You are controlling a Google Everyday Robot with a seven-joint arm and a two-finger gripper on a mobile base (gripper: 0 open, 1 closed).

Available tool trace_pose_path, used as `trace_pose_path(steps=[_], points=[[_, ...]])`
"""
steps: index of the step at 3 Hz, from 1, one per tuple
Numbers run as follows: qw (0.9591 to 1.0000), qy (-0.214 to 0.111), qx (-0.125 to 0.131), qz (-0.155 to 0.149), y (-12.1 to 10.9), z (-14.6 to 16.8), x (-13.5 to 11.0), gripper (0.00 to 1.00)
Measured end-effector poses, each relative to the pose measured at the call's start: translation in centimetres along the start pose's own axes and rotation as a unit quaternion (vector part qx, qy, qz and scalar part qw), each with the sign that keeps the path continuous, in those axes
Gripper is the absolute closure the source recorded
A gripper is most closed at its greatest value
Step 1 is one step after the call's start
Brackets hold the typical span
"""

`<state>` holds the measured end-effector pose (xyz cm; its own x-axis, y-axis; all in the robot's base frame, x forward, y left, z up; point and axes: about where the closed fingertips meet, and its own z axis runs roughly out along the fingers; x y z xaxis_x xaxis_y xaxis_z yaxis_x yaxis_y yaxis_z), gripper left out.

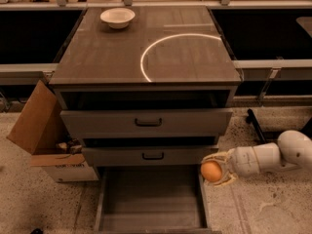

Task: Pick orange from bottom drawer and place on counter

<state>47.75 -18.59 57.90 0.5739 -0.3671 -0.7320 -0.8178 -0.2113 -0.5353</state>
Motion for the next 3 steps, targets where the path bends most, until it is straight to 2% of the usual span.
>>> trace_pose_path(steps=[1, 2, 3], points=[[0.9985, 0.02, 0.044, -0.024, -4.4, -8.0, -5.7, 1.0], [0.9964, 0.045, 0.069, -0.022, -7.5, -12.6, -9.1, 1.0], [0.9961, 0.047, 0.071, -0.023, -7.9, -12.9, -9.3, 1.0]])
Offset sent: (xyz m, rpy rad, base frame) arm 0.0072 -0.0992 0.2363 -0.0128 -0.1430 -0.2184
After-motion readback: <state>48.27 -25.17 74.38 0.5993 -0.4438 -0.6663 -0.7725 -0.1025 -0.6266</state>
